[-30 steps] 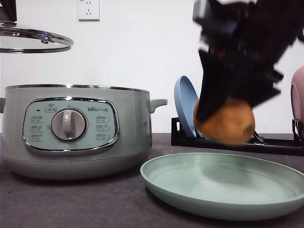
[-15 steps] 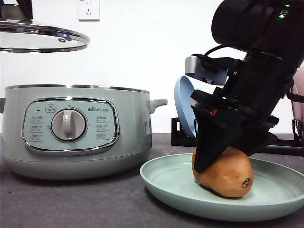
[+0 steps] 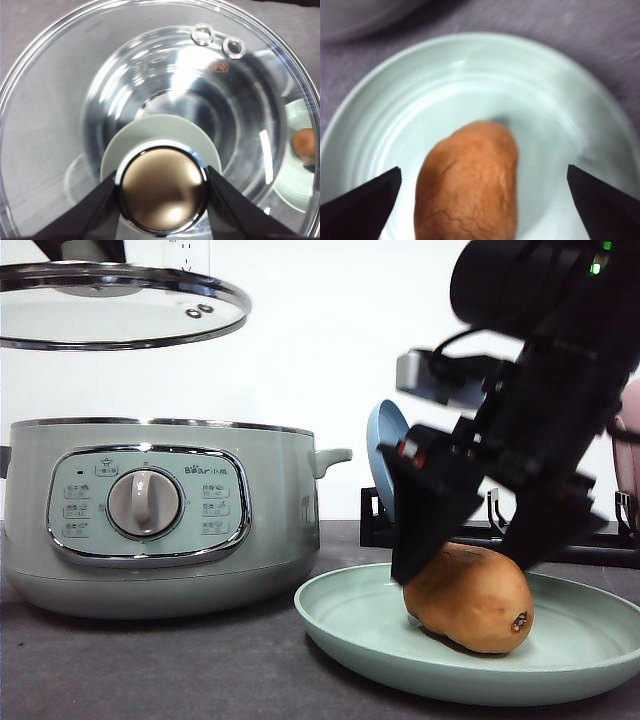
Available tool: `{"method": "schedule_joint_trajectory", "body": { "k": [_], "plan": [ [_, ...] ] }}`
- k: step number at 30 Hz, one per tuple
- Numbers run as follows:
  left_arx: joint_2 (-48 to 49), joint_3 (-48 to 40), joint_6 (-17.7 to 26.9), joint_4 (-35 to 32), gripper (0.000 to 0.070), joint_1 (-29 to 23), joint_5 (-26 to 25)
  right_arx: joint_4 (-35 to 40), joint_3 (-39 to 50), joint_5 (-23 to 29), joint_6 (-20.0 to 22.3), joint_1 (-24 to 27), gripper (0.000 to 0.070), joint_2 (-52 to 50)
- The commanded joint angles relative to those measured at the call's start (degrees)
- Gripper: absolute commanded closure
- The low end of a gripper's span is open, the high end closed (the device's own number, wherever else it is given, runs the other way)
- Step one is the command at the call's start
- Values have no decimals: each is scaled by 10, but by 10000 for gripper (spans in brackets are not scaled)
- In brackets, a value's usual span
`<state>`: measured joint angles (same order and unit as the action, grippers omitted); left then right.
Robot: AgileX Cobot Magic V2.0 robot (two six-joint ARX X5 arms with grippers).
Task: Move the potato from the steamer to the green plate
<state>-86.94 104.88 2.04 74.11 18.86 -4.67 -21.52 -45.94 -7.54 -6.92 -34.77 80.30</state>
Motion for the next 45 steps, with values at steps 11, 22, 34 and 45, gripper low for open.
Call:
{"method": "schedule_joint_trajectory", "body": {
  "k": [11,22,34,45],
  "plan": [
    [-57,16,1,-33,699,44,-3,-65,-110,69,17,21,0,-132],
    [-115,16,1,-36,699,57,8,-101,-140,76,30,57,0,-220],
    [-124,16,1,-45,699,60,8,-116,-140,76,31,68,0,-231],
    [-132,15,2,-45,699,60,8,-116,-140,76,31,68,0,-231]
  ]
}}
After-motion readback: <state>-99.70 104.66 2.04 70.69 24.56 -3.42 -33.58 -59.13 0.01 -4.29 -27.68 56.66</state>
